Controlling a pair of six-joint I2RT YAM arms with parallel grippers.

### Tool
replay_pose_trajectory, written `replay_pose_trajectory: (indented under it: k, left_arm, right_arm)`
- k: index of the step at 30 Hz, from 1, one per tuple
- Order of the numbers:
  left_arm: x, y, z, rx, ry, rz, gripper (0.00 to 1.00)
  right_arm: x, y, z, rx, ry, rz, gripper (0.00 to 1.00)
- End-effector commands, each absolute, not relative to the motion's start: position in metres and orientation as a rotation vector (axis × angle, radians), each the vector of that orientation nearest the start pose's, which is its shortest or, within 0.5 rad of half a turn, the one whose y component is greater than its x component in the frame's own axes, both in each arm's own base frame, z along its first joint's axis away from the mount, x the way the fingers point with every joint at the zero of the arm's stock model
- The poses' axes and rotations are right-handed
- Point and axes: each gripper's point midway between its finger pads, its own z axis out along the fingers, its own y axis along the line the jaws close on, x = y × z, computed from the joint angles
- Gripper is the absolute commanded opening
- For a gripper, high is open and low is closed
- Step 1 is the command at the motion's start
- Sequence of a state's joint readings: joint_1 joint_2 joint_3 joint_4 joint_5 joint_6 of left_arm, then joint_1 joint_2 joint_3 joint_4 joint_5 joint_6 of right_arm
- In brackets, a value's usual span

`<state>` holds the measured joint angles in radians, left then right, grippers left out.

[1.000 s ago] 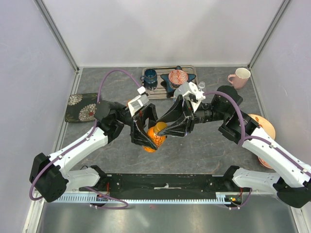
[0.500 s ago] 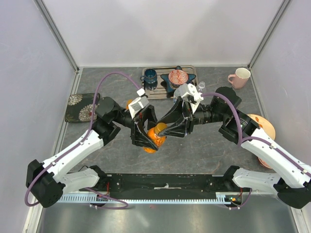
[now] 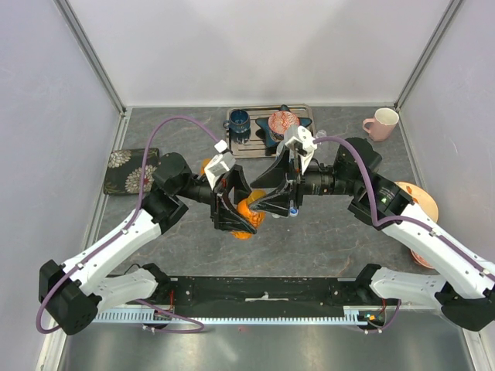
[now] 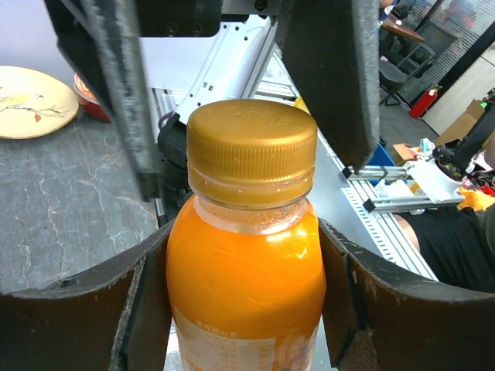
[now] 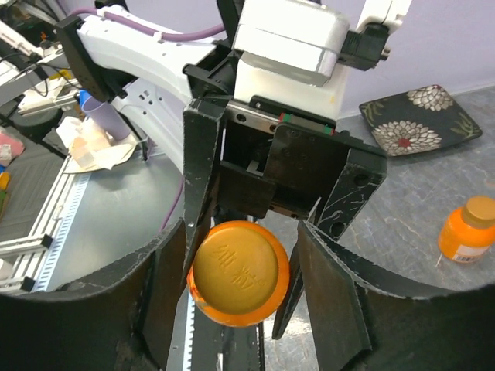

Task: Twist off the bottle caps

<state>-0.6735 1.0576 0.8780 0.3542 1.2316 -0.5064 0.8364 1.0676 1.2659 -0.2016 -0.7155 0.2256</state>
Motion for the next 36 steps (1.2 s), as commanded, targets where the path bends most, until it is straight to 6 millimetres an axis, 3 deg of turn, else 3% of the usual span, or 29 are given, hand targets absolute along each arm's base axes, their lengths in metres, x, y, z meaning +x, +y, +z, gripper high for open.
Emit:
replay_pose_trajectory:
  k: [1,8,18,21,25,28,32,36]
  left_arm:
    - [0.101,-0.296,0.360,1.272,1.203,-1.640,0.02]
    - [0.103,-0.296,0.357,1.263,1.208,-1.621,0.02]
    - [0.116,-0.298,0.360,1.202,1.223,-1.534,0.02]
    - [0.136,-0.300,0.360,1.111,1.272,-1.428,0.02]
    - [0.192,-0.295,0.351,0.873,1.401,-1.131,0.02]
    - [0.220,-0.286,0.347,0.748,1.435,-0.953,0.03]
    - [0.241,-0.280,0.339,0.675,1.471,-0.786,0.03]
    - [0.238,-0.287,0.336,0.691,1.468,-0.722,0.03]
  right_arm:
    - [0.130,0.320,0.433,-1.018,1.360,1.338,0.68]
    - [0.143,0.318,0.441,-0.935,1.380,1.294,0.80]
    - [0.190,0.310,0.461,-0.628,1.542,1.164,0.94]
    - [0.209,0.297,0.461,-0.479,1.608,1.081,0.94]
    - [0.224,0.286,0.455,-0.351,1.692,1.003,0.92]
    - [0.232,0.285,0.445,-0.307,1.742,0.971,0.90]
    - [0.237,0.291,0.433,-0.298,1.785,0.962,0.90]
    - [0.241,0.300,0.420,-0.303,1.820,0.960,0.89]
